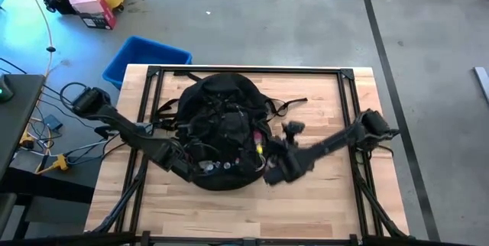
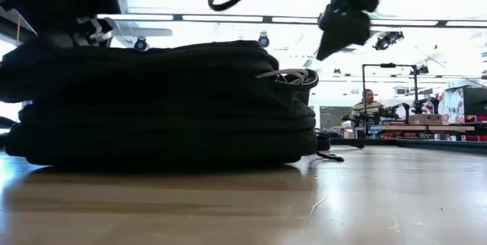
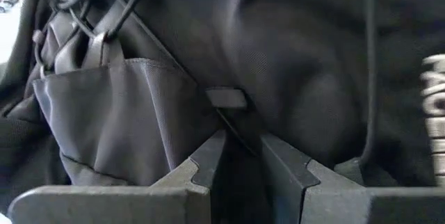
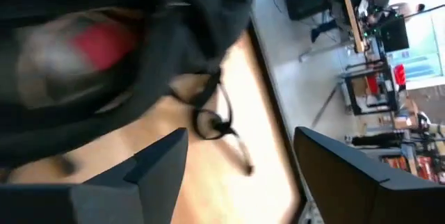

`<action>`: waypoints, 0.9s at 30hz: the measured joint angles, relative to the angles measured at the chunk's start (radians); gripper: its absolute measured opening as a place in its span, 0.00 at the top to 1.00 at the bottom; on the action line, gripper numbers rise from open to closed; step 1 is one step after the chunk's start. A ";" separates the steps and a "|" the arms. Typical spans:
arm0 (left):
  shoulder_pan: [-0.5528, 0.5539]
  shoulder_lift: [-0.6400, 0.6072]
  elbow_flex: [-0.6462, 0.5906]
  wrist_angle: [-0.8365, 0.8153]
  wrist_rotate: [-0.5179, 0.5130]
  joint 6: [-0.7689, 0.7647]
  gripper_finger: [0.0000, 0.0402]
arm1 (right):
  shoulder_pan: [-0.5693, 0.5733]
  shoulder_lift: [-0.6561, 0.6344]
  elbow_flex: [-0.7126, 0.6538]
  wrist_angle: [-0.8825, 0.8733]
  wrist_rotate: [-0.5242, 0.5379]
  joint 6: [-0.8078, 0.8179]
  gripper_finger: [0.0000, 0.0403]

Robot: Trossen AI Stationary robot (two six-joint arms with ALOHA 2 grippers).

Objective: Unpack backpack
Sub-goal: Close the black backpack

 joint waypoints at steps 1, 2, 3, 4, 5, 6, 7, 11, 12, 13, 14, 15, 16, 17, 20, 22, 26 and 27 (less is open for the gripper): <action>-0.009 -0.003 0.014 0.001 -0.003 0.000 0.84 | -0.033 -0.017 0.001 0.019 -0.010 -0.051 0.41; -0.016 -0.006 0.027 0.003 -0.009 0.000 0.84 | -0.069 -0.035 0.001 0.044 -0.029 -0.108 0.43; -0.022 -0.009 0.042 0.004 -0.022 0.000 0.84 | -0.105 -0.054 0.001 0.074 -0.060 -0.168 0.46; -0.027 -0.012 0.055 0.006 -0.037 0.000 0.84 | -0.141 -0.069 0.001 0.117 -0.101 -0.225 0.48; -0.031 -0.013 0.067 0.007 -0.052 0.000 0.84 | -0.174 -0.085 0.000 0.170 -0.149 -0.277 0.51; -0.036 -0.013 0.076 0.008 -0.065 0.000 0.84 | -0.202 -0.096 -0.006 0.243 -0.198 -0.324 0.53; -0.038 -0.013 0.080 0.010 -0.074 0.000 0.84 | -0.230 -0.108 -0.019 0.328 -0.249 -0.366 0.56; -0.037 -0.013 0.072 0.016 -0.101 -0.001 0.84 | -0.282 -0.102 -0.107 0.692 -0.446 -0.491 0.64; -0.033 -0.013 0.064 0.017 -0.101 -0.003 0.84 | -0.283 -0.093 -0.133 0.788 -0.485 -0.508 0.66; -0.030 -0.013 0.055 0.015 -0.101 -0.008 0.84 | -0.283 -0.083 -0.157 0.873 -0.524 -0.519 0.68; -0.027 -0.013 0.046 0.015 -0.101 -0.013 0.84 | -0.282 -0.070 -0.179 0.949 -0.567 -0.532 0.69; -0.024 -0.013 0.036 0.016 -0.102 -0.019 0.84 | -0.281 -0.060 -0.194 1.013 -0.627 -0.542 0.71; -0.022 -0.013 0.025 0.018 -0.102 -0.025 0.84 | -0.273 -0.050 -0.206 1.061 -0.683 -0.553 0.72; -0.019 -0.013 0.012 0.017 -0.101 -0.028 0.84 | -0.263 -0.044 -0.213 1.091 -0.727 -0.566 0.73; -0.011 -0.013 -0.026 0.019 -0.099 -0.038 0.84 | -0.212 -0.044 -0.205 1.124 -0.798 -0.612 0.76; -0.004 -0.013 -0.049 0.020 -0.099 -0.051 0.84 | -0.169 -0.057 -0.191 1.095 -0.760 -0.647 0.78; 0.003 -0.013 -0.082 0.021 -0.108 -0.073 0.84 | -0.109 -0.107 -0.155 1.061 -0.617 -0.717 0.79; 0.003 -0.013 -0.088 0.020 -0.109 -0.080 0.84 | -0.099 -0.121 -0.149 1.045 -0.587 -0.722 0.79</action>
